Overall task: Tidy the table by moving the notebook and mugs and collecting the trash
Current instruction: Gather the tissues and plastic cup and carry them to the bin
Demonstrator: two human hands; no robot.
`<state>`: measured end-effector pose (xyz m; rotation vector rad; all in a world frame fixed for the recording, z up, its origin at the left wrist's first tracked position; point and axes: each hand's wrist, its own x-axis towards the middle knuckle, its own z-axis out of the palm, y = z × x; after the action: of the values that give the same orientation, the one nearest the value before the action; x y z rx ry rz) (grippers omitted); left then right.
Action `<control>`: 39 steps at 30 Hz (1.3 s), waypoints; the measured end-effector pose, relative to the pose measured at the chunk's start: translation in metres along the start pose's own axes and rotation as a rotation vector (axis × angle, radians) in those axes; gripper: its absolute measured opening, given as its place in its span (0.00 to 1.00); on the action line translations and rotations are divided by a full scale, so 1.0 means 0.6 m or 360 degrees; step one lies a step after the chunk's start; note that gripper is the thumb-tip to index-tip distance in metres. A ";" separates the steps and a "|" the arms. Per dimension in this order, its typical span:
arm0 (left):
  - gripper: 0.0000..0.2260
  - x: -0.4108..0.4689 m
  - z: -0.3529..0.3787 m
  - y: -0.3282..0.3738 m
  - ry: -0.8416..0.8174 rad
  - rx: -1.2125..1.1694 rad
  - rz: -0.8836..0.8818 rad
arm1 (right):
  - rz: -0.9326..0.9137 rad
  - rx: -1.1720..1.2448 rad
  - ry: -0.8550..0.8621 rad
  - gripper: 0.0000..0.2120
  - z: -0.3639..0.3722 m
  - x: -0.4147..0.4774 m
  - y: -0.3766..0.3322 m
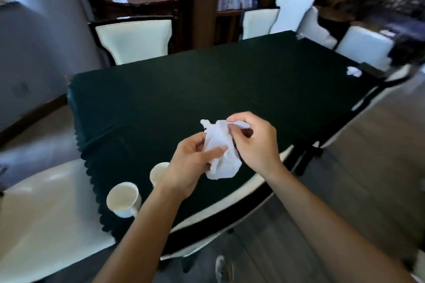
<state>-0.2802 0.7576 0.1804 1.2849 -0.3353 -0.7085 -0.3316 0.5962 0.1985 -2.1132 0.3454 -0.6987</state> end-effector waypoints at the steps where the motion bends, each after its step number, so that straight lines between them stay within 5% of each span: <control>1: 0.09 -0.009 0.020 -0.003 -0.0035 -0.0033 0.0022 | 0.0040 -0.0013 0.0025 0.07 -0.022 -0.016 0.007; 8: 0.06 -0.039 0.155 -0.019 -0.0293 -0.0051 0.0073 | 0.0422 -0.0069 0.0117 0.15 -0.184 -0.158 0.081; 13: 0.05 -0.029 0.260 -0.040 -0.0397 0.0289 0.0071 | 0.0028 -0.0330 0.0667 0.20 -0.283 -0.221 0.048; 19: 0.07 0.008 0.394 -0.076 -0.0659 0.0404 0.0057 | 0.0298 0.0088 0.0517 0.19 -0.382 -0.225 0.102; 32: 0.14 0.157 0.694 -0.204 -0.0263 0.0333 0.0051 | 0.0748 0.0421 0.0754 0.14 -0.662 -0.200 0.366; 39: 0.06 0.209 0.821 -0.259 -0.0206 0.0343 -0.0060 | 0.0879 0.0630 0.0972 0.11 -0.784 -0.212 0.454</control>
<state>-0.5266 0.2877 0.1480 1.4548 -0.5048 -0.8062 -0.7115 0.1891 0.1560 -1.3041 0.9888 -0.9645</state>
